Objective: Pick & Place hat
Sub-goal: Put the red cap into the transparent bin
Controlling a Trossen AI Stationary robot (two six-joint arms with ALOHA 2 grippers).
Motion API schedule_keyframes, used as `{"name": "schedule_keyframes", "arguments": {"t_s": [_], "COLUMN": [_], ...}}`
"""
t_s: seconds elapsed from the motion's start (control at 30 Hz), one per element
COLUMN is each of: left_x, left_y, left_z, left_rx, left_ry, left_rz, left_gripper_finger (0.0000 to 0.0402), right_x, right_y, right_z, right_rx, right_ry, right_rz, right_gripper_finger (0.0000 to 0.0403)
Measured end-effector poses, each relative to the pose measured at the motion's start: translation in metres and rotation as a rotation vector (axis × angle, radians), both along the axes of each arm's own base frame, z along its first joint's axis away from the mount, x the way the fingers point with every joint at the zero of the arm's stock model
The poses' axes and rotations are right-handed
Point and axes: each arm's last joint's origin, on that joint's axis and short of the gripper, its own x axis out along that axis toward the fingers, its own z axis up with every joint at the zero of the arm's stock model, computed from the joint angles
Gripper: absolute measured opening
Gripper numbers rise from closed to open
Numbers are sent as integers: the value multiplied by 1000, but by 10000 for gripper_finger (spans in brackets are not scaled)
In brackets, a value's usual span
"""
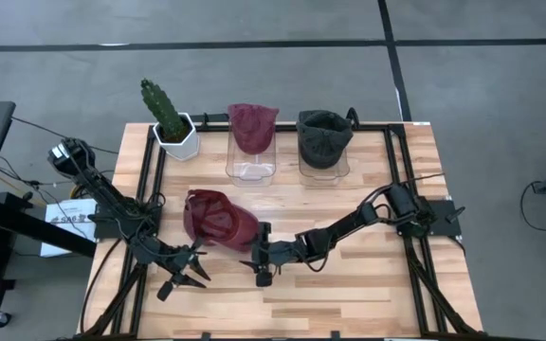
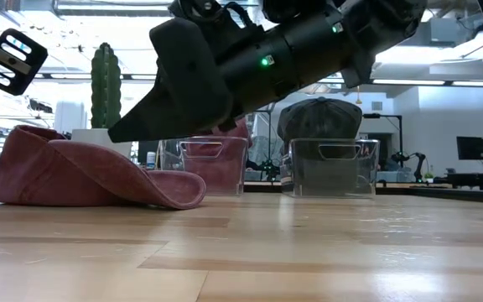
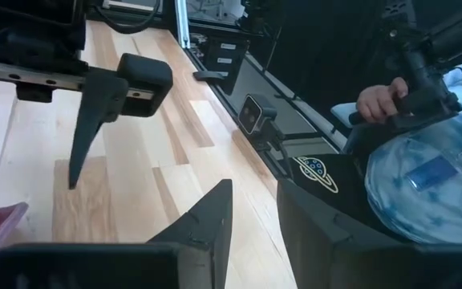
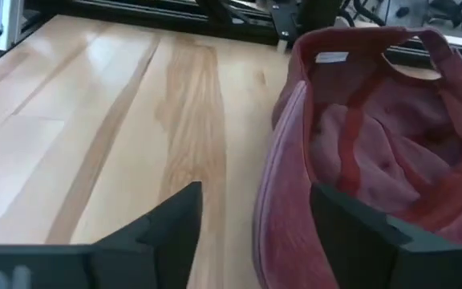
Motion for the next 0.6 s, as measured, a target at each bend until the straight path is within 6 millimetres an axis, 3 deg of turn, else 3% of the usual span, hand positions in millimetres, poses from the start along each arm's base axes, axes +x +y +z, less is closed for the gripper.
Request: {"name": "schedule_keyframes", "arguments": {"t_s": [0.37,0.6], "left_x": [2,2], "left_y": [2,2], "left_z": [0,0], "left_rx": [-1,0], "left_ry": [-1,-2], "left_rz": [15,19], "left_gripper_finger": [97,97], "right_x": [8,34], "right_y": [-12,-19], "right_z": [-24,-35], "right_rx": [25,69], "right_ry": [47,17], "right_rz": [-32,-70], "right_gripper_finger": [232,207]}}
